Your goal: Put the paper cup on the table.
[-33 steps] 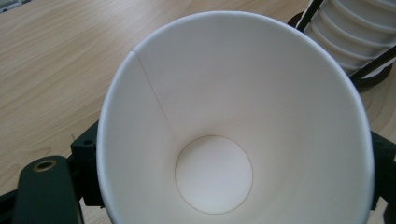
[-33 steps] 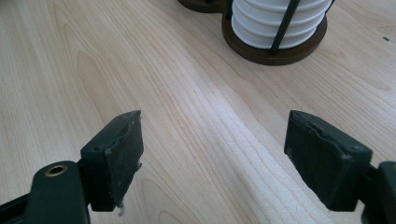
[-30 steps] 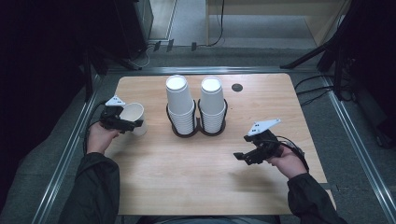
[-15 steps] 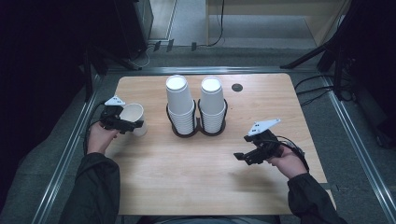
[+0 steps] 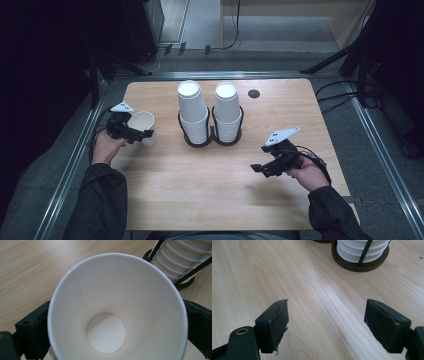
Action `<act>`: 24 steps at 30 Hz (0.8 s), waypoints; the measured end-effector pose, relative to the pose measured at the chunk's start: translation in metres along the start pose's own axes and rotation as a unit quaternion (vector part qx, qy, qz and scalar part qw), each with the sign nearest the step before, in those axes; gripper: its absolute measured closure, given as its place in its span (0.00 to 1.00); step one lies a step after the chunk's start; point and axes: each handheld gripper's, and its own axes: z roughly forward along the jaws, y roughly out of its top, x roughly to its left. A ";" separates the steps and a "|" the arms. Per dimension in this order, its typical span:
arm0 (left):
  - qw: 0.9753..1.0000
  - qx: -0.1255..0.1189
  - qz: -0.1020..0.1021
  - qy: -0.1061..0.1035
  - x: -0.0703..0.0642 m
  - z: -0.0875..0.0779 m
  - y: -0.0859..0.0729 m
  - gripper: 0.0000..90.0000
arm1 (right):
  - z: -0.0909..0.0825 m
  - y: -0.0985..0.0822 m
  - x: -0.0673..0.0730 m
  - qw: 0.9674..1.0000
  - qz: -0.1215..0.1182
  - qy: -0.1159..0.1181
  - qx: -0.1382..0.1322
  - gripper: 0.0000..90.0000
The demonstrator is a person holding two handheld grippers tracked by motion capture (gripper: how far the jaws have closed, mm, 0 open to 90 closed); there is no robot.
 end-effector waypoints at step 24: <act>1.000 0.007 -0.007 0.010 -0.009 -0.032 0.022 0.00 | -0.001 0.000 -0.001 1.000 0.004 0.011 0.005 0.22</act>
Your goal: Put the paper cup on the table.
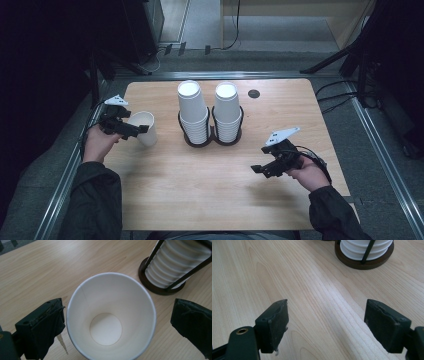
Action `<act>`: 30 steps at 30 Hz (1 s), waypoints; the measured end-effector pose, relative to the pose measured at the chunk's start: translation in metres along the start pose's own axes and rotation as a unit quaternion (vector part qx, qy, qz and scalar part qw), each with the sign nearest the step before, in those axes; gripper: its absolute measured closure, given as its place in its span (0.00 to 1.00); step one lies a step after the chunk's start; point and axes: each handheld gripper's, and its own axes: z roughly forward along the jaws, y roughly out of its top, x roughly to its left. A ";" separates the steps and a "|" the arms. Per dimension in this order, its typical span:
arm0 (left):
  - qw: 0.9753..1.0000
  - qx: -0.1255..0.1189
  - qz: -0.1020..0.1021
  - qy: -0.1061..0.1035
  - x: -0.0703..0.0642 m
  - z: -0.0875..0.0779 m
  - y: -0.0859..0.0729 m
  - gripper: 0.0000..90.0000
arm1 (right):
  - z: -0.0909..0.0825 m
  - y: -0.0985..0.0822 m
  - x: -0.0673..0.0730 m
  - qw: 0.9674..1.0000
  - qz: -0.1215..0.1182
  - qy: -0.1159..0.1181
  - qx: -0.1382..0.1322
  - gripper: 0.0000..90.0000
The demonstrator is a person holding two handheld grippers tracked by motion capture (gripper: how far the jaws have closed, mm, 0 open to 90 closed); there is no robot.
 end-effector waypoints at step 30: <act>0.997 0.012 0.063 -0.048 -0.084 0.003 0.025 0.00 | 0.007 0.011 0.000 1.000 -0.016 0.011 -0.001 0.22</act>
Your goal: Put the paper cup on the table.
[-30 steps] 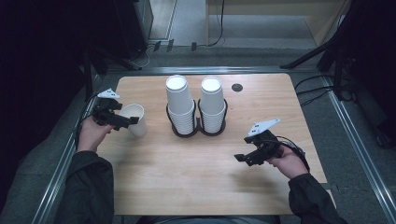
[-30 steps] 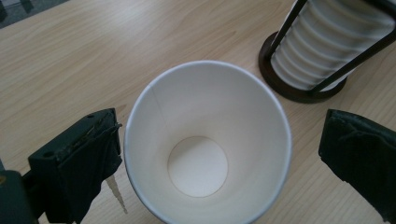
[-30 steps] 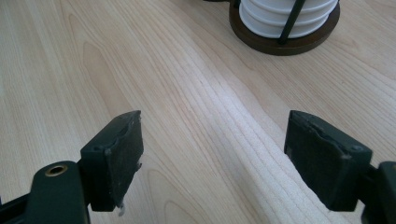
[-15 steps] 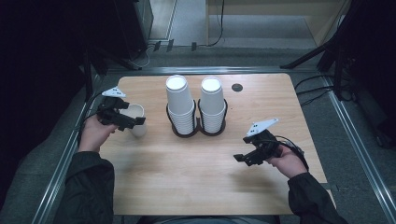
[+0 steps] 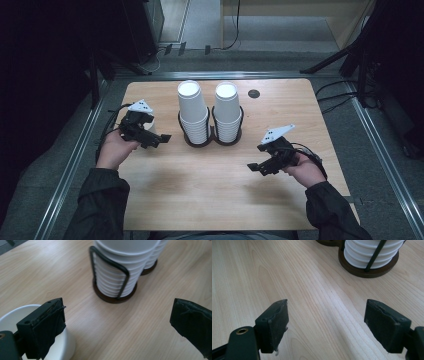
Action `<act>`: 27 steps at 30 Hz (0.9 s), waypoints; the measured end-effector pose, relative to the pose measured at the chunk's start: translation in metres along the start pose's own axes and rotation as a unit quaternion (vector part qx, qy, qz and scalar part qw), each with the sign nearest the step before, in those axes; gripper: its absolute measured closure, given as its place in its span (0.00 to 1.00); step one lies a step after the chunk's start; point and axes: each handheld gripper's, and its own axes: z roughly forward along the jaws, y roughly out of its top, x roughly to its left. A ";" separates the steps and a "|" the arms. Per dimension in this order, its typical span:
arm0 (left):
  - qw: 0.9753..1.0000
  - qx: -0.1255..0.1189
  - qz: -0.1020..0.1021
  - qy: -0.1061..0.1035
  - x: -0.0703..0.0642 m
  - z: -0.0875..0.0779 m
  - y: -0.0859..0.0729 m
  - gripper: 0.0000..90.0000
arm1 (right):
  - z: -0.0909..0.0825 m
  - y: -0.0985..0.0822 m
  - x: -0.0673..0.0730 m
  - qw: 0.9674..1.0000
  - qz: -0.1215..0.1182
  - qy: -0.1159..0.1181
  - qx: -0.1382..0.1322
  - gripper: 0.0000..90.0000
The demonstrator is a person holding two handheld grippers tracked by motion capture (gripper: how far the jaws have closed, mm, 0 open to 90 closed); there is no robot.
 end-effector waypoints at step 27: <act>0.998 0.029 0.022 -0.051 -0.064 0.060 -0.016 0.00 | 0.022 0.018 0.010 1.000 -0.009 0.003 -0.008 0.22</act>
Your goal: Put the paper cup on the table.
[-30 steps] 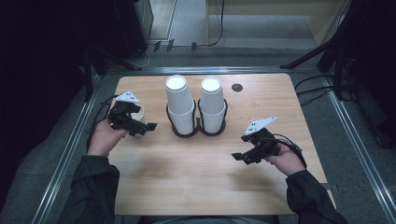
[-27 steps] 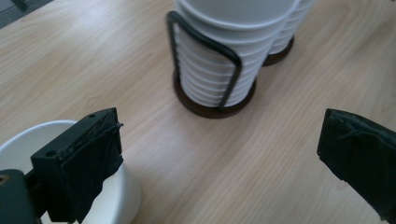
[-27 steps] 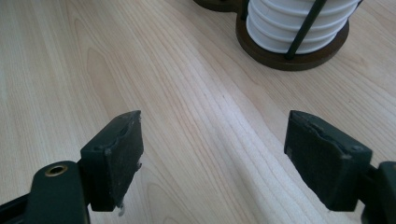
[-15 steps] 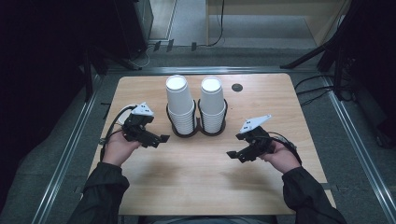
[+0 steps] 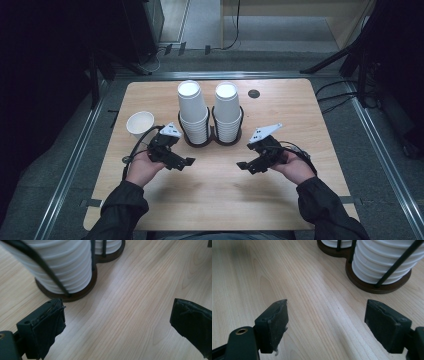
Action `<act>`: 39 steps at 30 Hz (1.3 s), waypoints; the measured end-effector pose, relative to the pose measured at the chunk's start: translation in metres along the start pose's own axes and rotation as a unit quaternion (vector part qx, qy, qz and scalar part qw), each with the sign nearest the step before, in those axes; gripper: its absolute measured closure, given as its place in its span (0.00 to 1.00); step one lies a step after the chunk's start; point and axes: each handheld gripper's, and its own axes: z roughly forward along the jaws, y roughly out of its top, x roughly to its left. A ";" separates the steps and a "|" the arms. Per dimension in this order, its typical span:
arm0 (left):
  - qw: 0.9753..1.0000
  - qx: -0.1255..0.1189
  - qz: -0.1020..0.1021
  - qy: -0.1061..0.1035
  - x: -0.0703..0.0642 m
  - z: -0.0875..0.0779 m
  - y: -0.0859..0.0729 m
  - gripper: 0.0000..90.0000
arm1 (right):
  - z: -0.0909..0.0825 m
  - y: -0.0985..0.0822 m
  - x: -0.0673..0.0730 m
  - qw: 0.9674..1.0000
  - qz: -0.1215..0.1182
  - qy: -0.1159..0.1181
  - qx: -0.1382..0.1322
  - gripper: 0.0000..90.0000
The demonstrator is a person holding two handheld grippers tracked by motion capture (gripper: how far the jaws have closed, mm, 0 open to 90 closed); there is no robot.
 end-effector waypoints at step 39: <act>0.994 0.040 0.087 -0.049 -0.044 0.064 0.028 0.00 | 0.001 -0.018 0.015 0.999 -0.016 -0.019 0.024 0.22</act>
